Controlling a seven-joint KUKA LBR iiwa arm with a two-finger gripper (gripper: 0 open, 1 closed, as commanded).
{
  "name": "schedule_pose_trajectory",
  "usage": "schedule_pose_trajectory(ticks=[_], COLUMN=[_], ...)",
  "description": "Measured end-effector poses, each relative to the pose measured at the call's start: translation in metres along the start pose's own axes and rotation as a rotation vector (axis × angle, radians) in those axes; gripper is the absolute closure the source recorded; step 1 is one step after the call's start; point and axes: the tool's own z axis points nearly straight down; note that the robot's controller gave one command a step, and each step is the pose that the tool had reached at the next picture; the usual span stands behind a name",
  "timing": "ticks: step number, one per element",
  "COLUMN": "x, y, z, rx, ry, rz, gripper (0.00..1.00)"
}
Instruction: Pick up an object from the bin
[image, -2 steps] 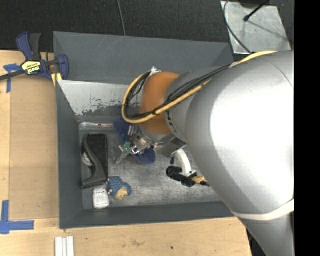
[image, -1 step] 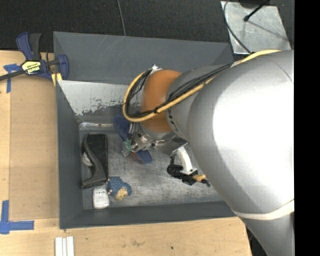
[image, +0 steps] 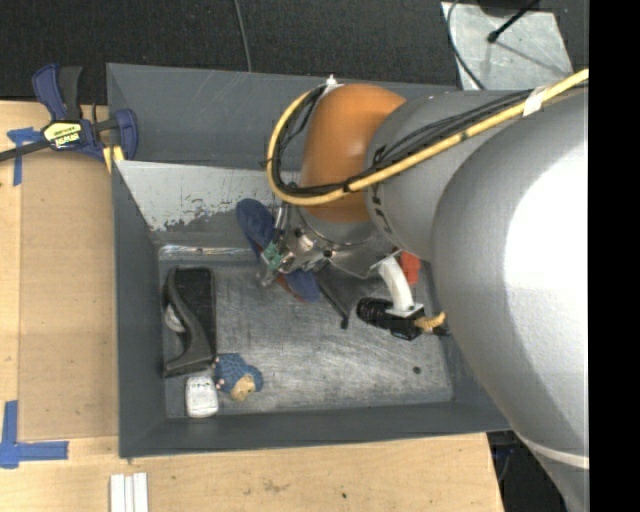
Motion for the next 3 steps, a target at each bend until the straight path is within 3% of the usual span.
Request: schedule_pose_trajectory(ticks=[3], x=[-0.002], y=[0.002], z=[-0.026], rx=[0.004], ry=[-0.001], rz=[-0.014], gripper=[1.0])
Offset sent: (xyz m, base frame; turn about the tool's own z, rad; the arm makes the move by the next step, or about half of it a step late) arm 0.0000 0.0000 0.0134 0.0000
